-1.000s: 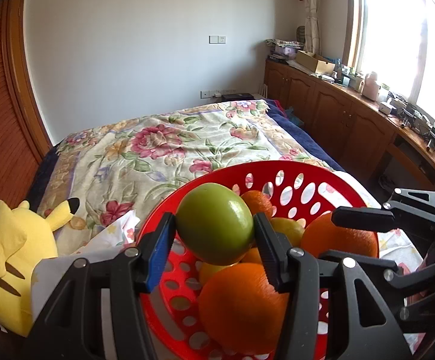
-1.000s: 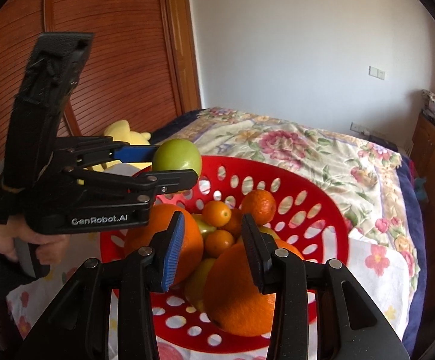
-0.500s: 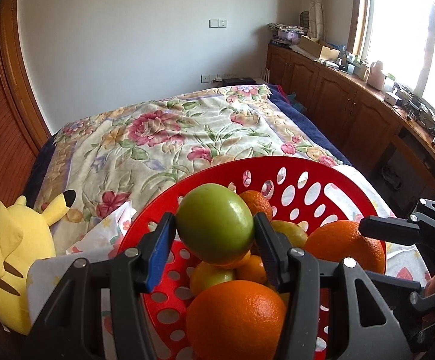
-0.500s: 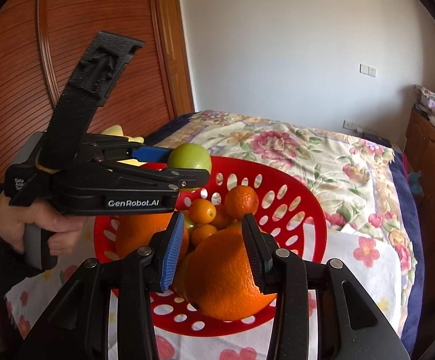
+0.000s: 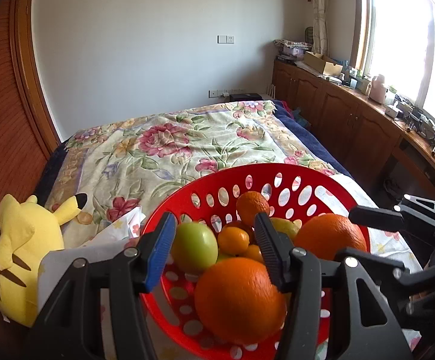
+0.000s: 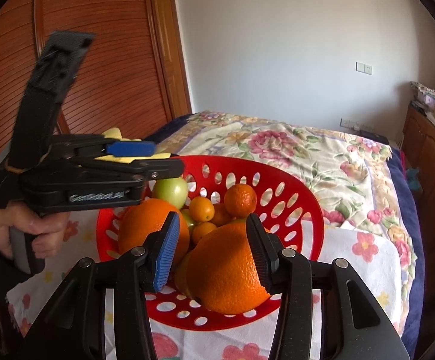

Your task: Organize fruits

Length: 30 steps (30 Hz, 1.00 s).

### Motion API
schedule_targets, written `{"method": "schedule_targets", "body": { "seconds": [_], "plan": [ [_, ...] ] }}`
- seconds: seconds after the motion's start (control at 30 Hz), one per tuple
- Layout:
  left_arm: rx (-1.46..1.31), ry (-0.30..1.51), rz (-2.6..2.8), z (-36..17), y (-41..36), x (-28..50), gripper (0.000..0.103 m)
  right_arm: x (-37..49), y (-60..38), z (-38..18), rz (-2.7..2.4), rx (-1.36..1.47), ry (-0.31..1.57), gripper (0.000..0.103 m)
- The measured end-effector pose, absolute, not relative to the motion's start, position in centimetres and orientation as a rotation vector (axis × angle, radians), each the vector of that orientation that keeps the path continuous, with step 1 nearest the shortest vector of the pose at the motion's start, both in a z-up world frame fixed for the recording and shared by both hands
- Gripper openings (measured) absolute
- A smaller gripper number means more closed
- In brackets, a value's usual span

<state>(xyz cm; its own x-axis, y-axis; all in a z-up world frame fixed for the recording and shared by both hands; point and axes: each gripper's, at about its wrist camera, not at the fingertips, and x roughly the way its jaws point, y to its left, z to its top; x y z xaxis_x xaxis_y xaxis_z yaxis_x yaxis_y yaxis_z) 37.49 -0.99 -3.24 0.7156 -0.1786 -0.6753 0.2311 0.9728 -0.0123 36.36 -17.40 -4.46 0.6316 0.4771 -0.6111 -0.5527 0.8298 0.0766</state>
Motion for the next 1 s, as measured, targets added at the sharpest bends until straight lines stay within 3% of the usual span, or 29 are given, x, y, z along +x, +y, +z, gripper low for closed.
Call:
{"method": "schedule_targets", "body": {
  "seconds": [0.67, 0.8, 1.0],
  "plan": [
    [0.109, 0.542, -0.203, 4.3, -0.4, 22.7, 0.064, 26.2, -19.2, 1.5, 0.499, -0.08, 0.533, 0.057],
    [0.106, 0.488, -0.2, 4.9, -0.6, 19.4, 0.071, 23.6, -19.7, 1.9, 0.467, -0.076, 0.506, 0.058],
    [0.105, 0.448, -0.195, 5.0, -0.8, 15.7, 0.072, 20.5, -20.3, 1.9, 0.428, -0.07, 0.491, 0.059]
  ]
}}
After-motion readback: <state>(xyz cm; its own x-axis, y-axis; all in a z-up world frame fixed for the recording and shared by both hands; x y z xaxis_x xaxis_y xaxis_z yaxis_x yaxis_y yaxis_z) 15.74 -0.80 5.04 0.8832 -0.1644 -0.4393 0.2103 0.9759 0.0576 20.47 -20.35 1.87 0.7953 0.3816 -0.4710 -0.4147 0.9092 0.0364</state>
